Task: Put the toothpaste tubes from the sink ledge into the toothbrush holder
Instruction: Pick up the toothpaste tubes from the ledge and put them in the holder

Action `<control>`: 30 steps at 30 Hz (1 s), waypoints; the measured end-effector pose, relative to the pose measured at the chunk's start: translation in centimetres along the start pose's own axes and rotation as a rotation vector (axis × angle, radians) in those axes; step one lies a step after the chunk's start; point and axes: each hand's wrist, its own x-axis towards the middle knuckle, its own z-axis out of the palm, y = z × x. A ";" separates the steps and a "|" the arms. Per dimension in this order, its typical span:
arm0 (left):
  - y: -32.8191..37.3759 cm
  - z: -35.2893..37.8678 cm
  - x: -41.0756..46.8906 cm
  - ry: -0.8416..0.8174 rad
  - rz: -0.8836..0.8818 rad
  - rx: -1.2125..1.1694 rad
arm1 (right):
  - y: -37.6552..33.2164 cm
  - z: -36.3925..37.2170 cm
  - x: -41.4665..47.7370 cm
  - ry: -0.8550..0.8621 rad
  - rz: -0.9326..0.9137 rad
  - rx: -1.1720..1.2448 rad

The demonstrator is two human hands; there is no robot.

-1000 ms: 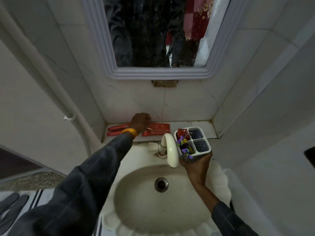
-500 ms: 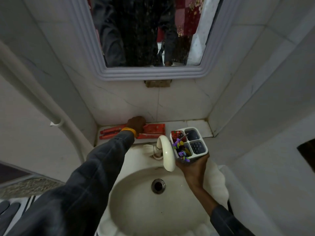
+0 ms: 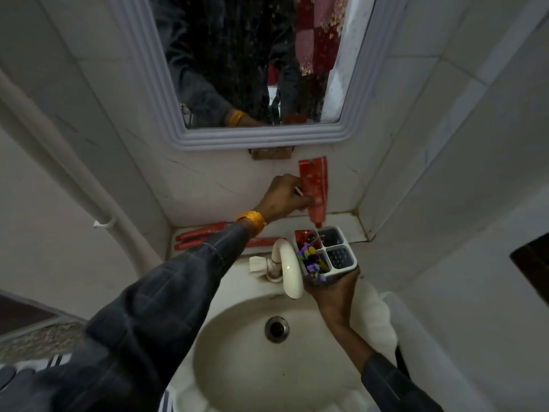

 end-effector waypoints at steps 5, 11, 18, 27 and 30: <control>1.4 3.8 0.2 -0.219 0.044 0.237 | -0.1 0.2 0.1 0.024 -0.001 0.012; 0.8 5.9 0.3 -0.452 0.020 0.497 | 0.5 0.3 0.0 0.033 0.038 -0.004; -1.7 2.0 -0.4 -0.280 -0.140 0.062 | 0.4 0.4 0.2 0.034 0.020 -0.008; -11.4 0.4 -5.3 -0.347 -0.440 0.701 | 0.1 0.2 -0.1 -0.025 0.007 0.014; -11.3 1.1 -5.4 -0.304 -0.389 0.712 | 0.2 0.2 -0.2 -0.034 0.010 0.005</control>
